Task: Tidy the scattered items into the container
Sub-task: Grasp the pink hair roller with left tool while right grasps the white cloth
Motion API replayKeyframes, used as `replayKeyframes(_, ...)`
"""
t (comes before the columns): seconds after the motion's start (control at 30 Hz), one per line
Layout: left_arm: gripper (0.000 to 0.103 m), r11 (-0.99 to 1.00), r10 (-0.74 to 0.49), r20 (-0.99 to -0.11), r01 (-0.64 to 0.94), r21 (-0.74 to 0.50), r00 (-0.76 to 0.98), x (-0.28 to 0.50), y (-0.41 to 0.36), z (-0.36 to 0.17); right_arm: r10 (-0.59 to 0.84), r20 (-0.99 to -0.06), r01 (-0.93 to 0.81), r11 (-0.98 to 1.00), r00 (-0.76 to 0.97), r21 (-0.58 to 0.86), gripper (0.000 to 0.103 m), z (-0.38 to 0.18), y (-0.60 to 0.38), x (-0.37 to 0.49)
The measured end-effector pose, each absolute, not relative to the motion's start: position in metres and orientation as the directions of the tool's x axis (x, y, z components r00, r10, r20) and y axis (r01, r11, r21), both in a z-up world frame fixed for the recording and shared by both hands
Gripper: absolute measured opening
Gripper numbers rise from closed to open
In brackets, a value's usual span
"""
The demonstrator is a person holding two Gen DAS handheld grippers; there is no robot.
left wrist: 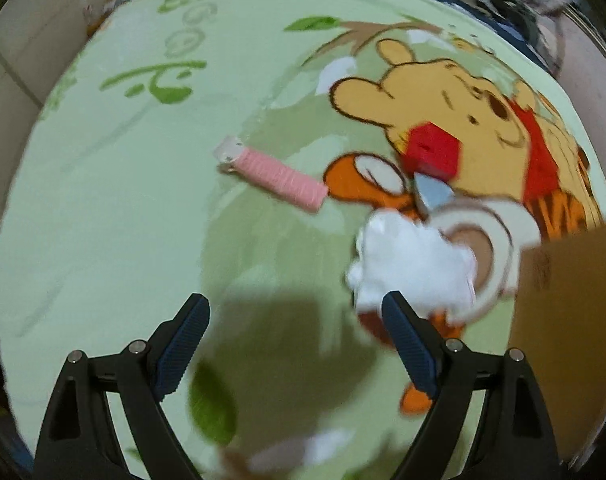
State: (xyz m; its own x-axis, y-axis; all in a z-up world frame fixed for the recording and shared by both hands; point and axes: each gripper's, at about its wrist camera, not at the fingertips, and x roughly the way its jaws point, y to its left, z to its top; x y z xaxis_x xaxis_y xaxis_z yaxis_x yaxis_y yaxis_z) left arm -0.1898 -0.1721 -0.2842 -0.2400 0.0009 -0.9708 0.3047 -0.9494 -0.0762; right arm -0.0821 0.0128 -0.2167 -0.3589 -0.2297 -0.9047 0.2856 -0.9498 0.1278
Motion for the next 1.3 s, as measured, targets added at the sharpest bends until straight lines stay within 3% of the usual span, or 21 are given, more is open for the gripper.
replayKeyframes(0.3, 0.089, -0.849, 0.075, -0.972, 0.498, -0.18, -0.223, -0.258, -0.194, -0.352, -0.217, -0.916, 0.247, -0.959, -0.337, 0.136, 0.052, -0.256, 0.02, -0.111)
replayKeyframes(0.37, 0.084, -0.841, 0.057, -0.975, 0.517, -0.162, -0.213, -0.261, -0.195, -0.361, -0.213, -0.917, 0.241, -0.961, -0.338, 0.135, 0.052, -0.259, 0.022, -0.118)
replayKeyframes(0.4, 0.08, -0.836, 0.049, -0.977, 0.526, -0.153, -0.207, -0.262, -0.196, -0.365, -0.215, -0.916, 0.241, -0.961, -0.339, 0.136, 0.052, -0.26, 0.023, -0.12)
replayKeyframes(0.47, 0.055, -0.83, 0.03, -0.98, 0.541, -0.135, -0.198, -0.264, -0.198, -0.372, -0.22, -0.914, 0.242, -0.96, -0.341, 0.141, 0.052, -0.261, 0.024, -0.125)
replayKeyframes(0.53, 0.038, -0.845, 0.026, -0.978, 0.518, -0.132, -0.207, -0.256, -0.2, -0.37, -0.226, -0.912, 0.243, -0.959, -0.344, 0.146, 0.052, -0.262, 0.022, -0.13)
replayKeyframes(0.67, 0.026, -0.887, 0.031, -0.976, 0.444, -0.125, -0.214, -0.232, -0.201, -0.36, -0.237, -0.906, 0.253, -0.956, -0.352, 0.152, 0.052, -0.263, 0.013, -0.142)
replayKeyframes(1.07, 0.025, -0.965, -0.1, -0.981, 0.257, 0.056, -0.165, -0.164, -0.202, -0.358, -0.19, -0.921, 0.415, -0.909, -0.34, 0.035, 0.053, -0.302, -0.057, -0.203)
replayKeyframes(1.1, 0.025, -0.966, -0.099, -0.982, 0.254, 0.056, -0.16, -0.163, -0.202, -0.36, -0.173, -0.937, 0.403, -0.915, -0.302, 0.039, 0.054, -0.315, -0.057, -0.209)
replayKeyframes(1.17, 0.025, -0.966, -0.098, -0.983, 0.252, 0.057, -0.153, -0.164, -0.201, -0.364, -0.141, -0.964, 0.378, -0.925, -0.225, 0.047, 0.068, -0.342, -0.059, -0.222)
replayKeyframes(1.3, 0.025, -0.965, -0.088, -0.984, 0.258, 0.046, -0.154, -0.163, -0.2, -0.369, -0.205, -0.962, 0.367, -0.921, -0.18, 0.128, 0.067, -0.35, -0.049, -0.228)
